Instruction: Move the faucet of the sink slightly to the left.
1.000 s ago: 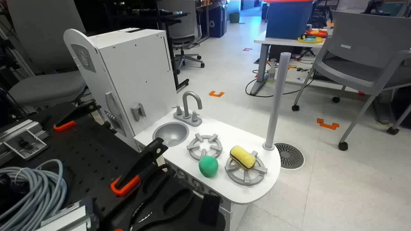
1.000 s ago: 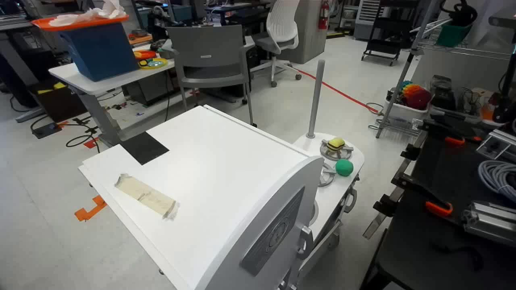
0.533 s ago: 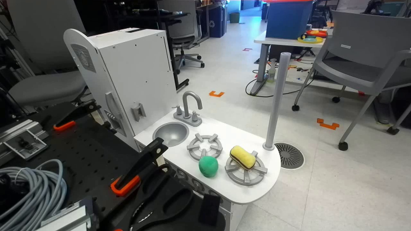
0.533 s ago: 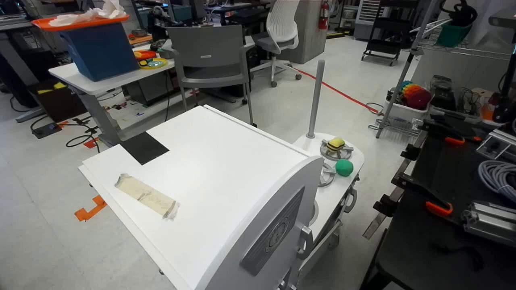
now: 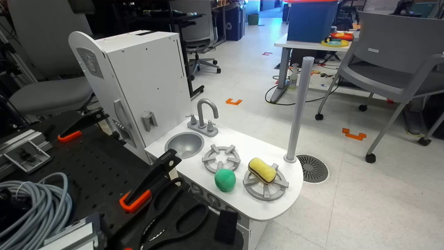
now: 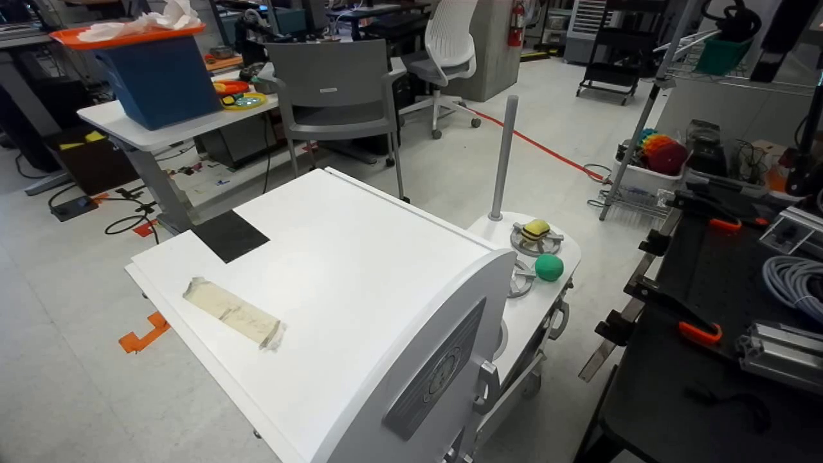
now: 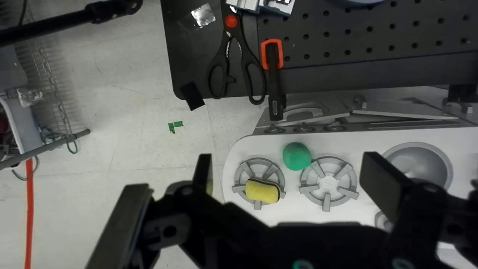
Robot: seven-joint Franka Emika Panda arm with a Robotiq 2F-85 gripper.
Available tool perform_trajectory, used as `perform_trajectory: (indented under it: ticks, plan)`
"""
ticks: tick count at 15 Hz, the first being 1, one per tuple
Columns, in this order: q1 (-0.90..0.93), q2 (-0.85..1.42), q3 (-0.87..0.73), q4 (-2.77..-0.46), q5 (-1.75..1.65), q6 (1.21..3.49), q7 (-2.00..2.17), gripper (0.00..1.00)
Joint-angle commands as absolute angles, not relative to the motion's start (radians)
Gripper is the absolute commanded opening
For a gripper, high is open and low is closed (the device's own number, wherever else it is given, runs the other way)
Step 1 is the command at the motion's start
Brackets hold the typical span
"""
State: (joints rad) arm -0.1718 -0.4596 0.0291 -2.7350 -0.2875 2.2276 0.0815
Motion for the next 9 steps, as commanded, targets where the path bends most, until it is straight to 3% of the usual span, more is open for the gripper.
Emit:
perform_trajectory:
  ticks: [1,9]
  plan:
    - [-0.159,-0.201,0.079,-2.621,-0.345,2.299,0.214,1.0]
    - [-0.045,0.32,0.004,-2.351,-0.461,2.628,0.475,1.0]
